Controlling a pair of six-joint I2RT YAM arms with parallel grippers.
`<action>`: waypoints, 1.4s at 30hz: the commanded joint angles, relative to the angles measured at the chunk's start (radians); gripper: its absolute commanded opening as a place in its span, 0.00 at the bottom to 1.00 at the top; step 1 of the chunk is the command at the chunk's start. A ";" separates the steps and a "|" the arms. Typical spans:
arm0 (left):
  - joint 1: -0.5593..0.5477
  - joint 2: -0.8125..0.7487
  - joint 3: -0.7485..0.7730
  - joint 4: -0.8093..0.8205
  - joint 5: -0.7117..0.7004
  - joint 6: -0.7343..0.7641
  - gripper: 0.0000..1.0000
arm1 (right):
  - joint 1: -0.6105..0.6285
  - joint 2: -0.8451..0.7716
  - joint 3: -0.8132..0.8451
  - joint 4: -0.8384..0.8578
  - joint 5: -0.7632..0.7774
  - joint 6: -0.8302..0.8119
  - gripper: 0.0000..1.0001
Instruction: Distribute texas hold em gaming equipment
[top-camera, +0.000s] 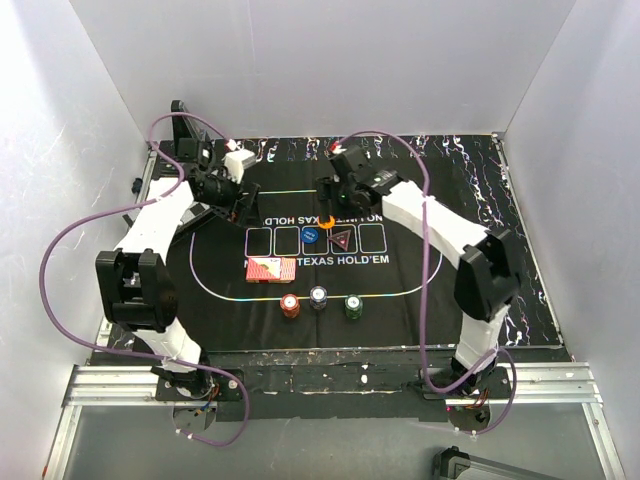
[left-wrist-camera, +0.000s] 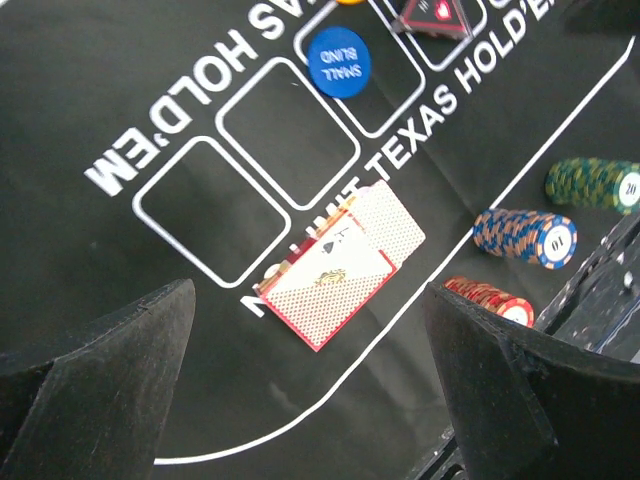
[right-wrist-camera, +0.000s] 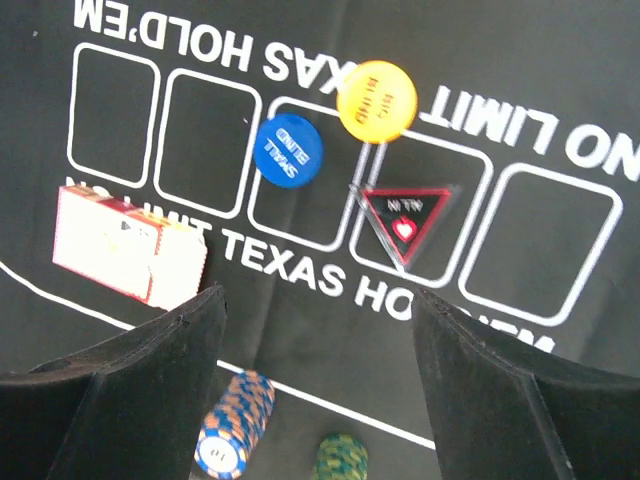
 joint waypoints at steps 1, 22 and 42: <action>0.074 -0.018 0.083 -0.036 0.060 -0.086 0.98 | 0.034 0.125 0.147 -0.015 -0.001 -0.029 0.80; 0.090 -0.121 -0.009 0.040 -0.090 -0.099 0.98 | 0.064 0.510 0.394 -0.044 -0.064 0.073 0.65; 0.090 -0.168 -0.046 0.063 -0.127 -0.081 0.98 | 0.084 0.605 0.445 -0.040 -0.119 0.095 0.54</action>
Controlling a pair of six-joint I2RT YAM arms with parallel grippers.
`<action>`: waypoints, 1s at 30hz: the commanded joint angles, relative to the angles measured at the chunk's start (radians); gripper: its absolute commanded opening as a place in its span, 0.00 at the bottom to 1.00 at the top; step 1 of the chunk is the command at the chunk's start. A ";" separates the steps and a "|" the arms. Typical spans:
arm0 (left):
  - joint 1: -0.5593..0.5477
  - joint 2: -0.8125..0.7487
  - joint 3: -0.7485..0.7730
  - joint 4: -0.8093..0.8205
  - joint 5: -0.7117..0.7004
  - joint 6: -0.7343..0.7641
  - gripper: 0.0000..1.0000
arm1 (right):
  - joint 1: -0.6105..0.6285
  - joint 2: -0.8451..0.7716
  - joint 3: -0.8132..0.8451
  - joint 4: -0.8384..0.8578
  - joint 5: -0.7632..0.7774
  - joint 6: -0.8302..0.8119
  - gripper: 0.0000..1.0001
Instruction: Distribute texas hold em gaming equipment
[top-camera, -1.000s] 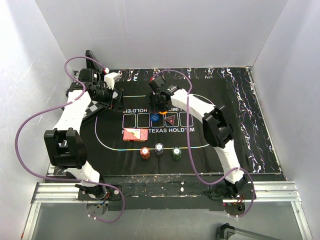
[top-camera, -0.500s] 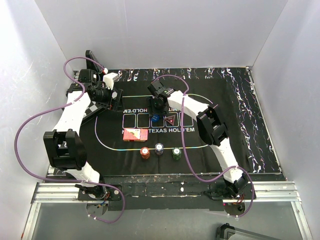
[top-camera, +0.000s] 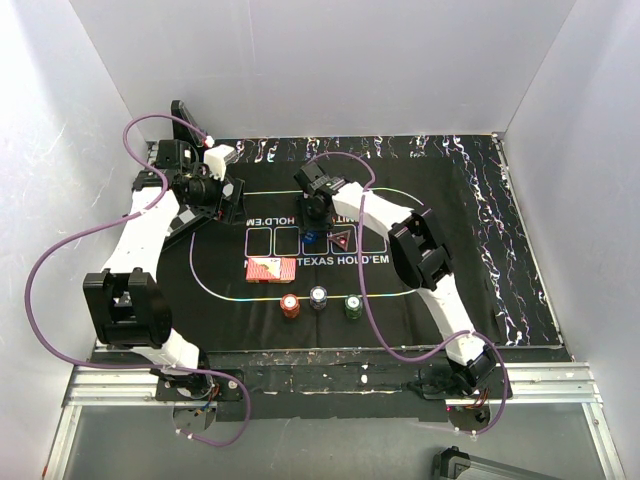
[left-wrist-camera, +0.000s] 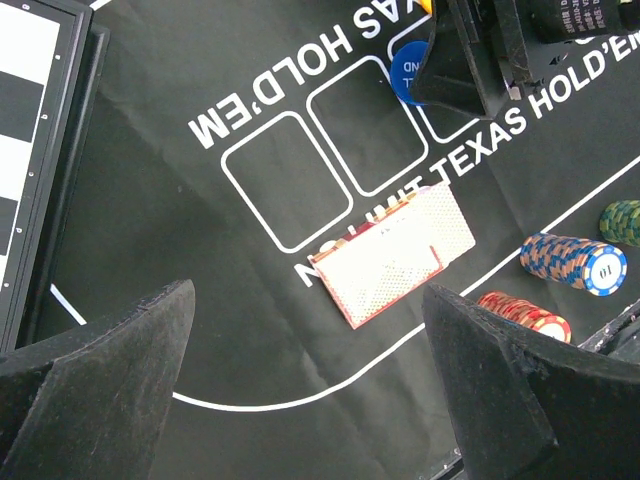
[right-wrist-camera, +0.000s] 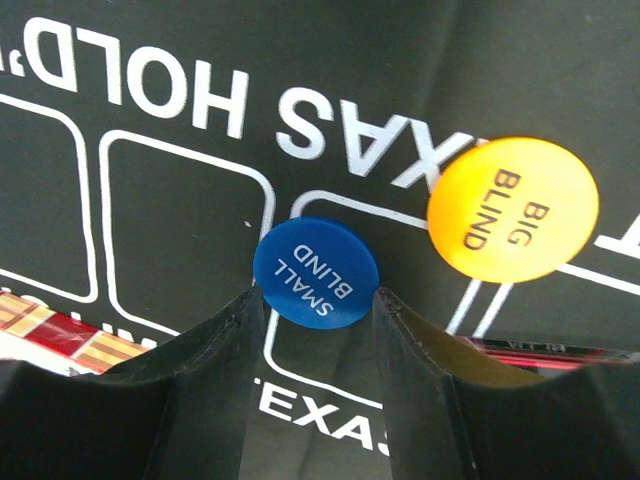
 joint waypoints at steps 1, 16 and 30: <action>-0.001 -0.052 -0.010 0.022 -0.019 0.013 0.98 | 0.032 0.057 0.062 0.003 -0.067 0.024 0.52; -0.001 -0.057 -0.099 0.060 -0.059 0.088 0.98 | 0.141 0.149 0.298 0.079 -0.302 0.107 0.45; -0.098 0.130 -0.047 0.184 -0.041 0.137 0.98 | -0.105 -0.432 -0.327 0.288 -0.222 0.012 0.62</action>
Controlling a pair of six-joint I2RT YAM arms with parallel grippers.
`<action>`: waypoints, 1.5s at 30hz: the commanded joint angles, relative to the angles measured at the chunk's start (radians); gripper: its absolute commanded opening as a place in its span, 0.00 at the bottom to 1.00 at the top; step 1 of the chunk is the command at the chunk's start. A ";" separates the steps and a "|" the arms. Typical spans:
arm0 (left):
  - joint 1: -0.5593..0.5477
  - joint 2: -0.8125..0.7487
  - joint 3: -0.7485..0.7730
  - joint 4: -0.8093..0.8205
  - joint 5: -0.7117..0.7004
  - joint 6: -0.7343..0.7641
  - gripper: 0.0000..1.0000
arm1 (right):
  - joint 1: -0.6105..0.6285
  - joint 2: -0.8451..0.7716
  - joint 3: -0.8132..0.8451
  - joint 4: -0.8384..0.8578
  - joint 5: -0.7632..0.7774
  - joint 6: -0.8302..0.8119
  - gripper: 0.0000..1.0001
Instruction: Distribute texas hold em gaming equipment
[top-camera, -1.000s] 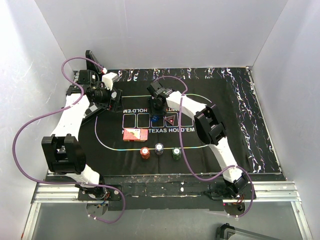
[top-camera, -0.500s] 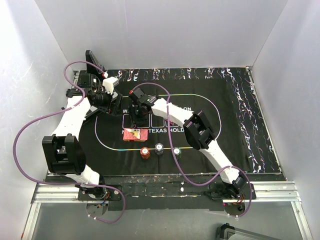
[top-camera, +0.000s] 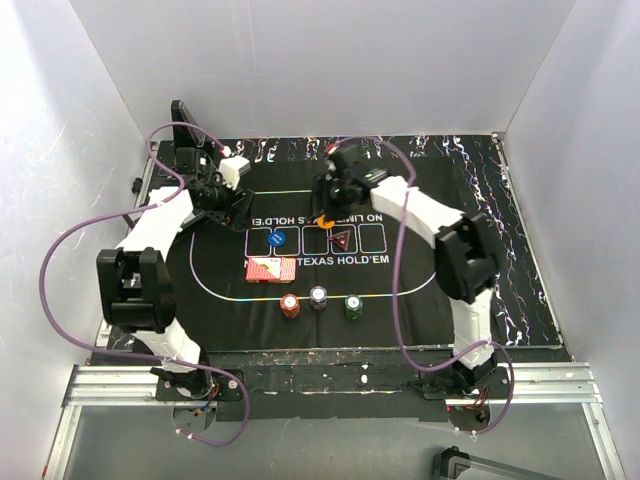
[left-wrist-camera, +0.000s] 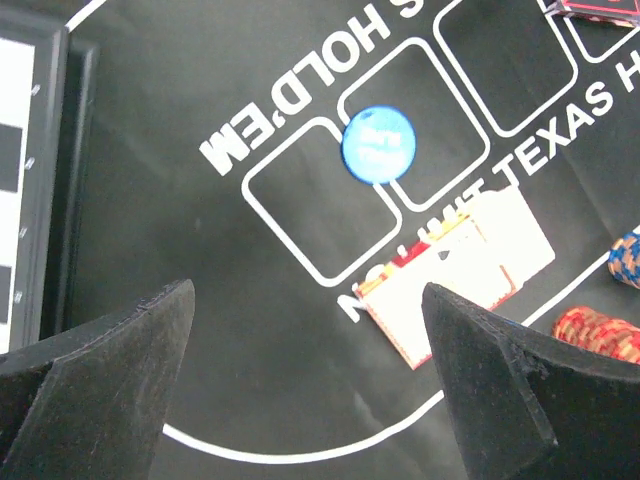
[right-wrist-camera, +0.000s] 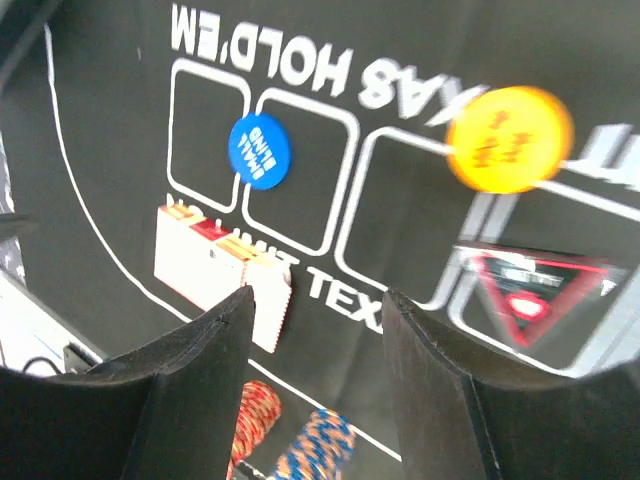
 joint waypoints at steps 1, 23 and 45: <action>-0.102 0.072 0.043 0.072 -0.020 0.042 0.98 | -0.070 -0.207 -0.110 0.106 0.038 -0.059 0.62; -0.349 0.319 0.090 0.213 -0.173 0.141 0.89 | -0.187 -0.393 -0.439 0.204 0.040 -0.031 0.52; -0.315 0.312 -0.017 0.240 -0.238 0.143 0.37 | -0.186 -0.281 -0.322 0.167 0.078 -0.077 0.54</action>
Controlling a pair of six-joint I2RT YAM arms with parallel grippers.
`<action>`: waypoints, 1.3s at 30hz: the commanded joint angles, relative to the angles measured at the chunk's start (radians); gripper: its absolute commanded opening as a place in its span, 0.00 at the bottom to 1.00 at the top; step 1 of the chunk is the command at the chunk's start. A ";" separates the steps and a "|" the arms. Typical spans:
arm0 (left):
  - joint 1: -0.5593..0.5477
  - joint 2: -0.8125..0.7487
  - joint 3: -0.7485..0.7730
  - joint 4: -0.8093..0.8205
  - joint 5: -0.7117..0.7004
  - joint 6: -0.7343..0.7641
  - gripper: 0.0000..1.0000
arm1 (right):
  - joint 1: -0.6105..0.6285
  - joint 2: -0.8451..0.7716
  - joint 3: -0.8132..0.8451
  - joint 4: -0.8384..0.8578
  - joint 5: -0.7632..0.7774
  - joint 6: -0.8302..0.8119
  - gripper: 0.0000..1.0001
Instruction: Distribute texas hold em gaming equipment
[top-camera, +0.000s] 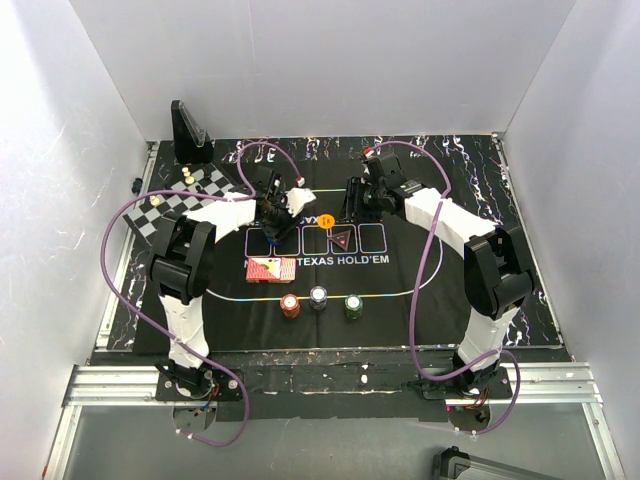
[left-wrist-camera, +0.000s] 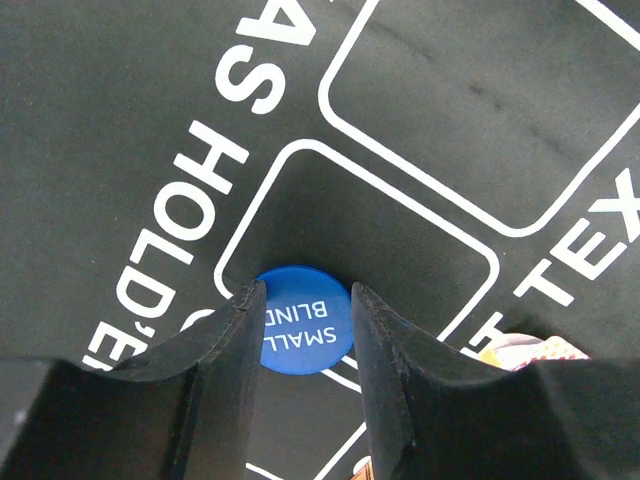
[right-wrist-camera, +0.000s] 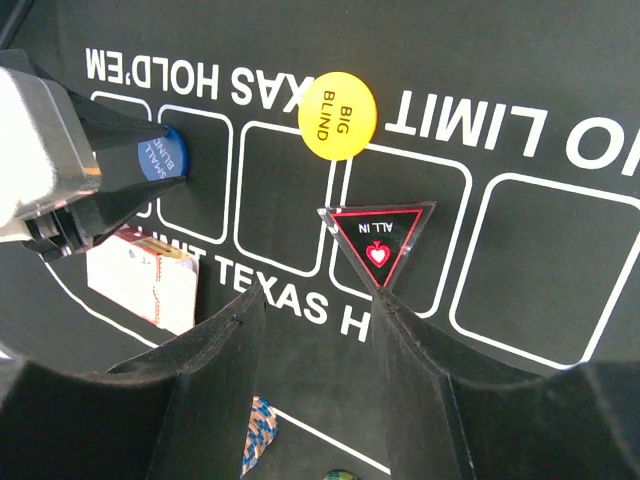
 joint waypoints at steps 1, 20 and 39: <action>0.048 -0.038 -0.052 0.003 -0.001 -0.001 0.36 | -0.001 0.013 0.041 0.003 0.017 -0.029 0.54; 0.157 -0.148 -0.037 -0.054 0.056 -0.047 0.49 | 0.016 0.065 0.036 0.002 0.043 -0.044 0.55; 0.119 0.025 0.074 -0.106 0.047 -0.023 0.67 | 0.013 0.021 0.033 0.005 0.048 -0.035 0.56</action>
